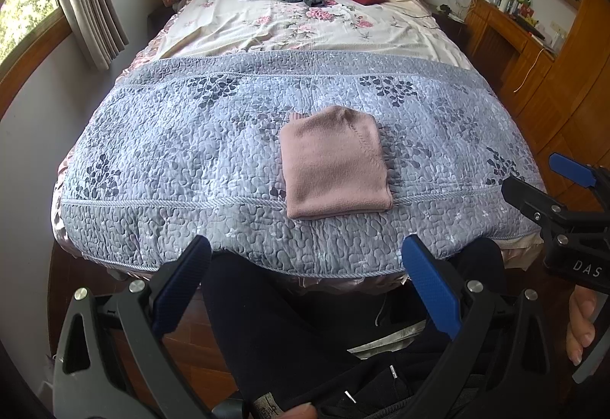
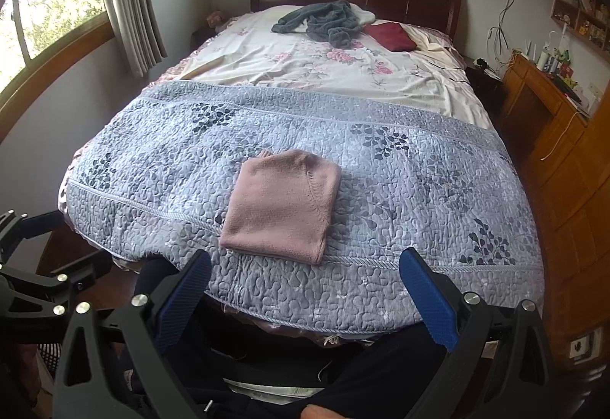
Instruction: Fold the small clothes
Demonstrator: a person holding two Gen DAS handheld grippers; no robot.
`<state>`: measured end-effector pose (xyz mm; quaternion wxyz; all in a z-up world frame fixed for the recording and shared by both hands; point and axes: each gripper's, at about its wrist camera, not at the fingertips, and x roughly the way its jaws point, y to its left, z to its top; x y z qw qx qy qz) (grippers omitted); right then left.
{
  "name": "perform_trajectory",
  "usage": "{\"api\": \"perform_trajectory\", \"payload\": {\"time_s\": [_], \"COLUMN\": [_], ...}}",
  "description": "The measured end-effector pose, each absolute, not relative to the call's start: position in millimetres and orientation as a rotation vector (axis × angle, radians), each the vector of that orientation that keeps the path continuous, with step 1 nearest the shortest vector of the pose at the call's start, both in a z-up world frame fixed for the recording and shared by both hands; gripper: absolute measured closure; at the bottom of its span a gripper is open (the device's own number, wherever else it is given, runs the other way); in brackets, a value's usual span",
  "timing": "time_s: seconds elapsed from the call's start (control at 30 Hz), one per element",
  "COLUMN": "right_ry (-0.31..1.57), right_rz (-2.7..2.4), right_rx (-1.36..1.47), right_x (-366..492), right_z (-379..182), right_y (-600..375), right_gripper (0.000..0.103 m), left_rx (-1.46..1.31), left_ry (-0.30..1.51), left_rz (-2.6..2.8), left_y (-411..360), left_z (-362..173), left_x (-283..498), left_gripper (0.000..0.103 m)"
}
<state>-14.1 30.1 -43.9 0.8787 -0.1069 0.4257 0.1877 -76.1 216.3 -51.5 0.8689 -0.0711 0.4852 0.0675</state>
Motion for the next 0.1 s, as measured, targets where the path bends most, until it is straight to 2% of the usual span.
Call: {"api": "perform_trajectory", "payload": {"time_s": [0.1], "right_ry": [0.888], "right_rz": [0.390], "right_rx": [-0.220], "right_x": [-13.1], "right_z": [-44.4], "right_y": [28.8], "right_gripper": [0.004], "left_rx": [-0.147], "left_ry": [1.014], "left_rz": [0.141], "left_y": [216.8], "left_z": [-51.1], "left_x": [-76.7], "left_gripper": [0.004]}}
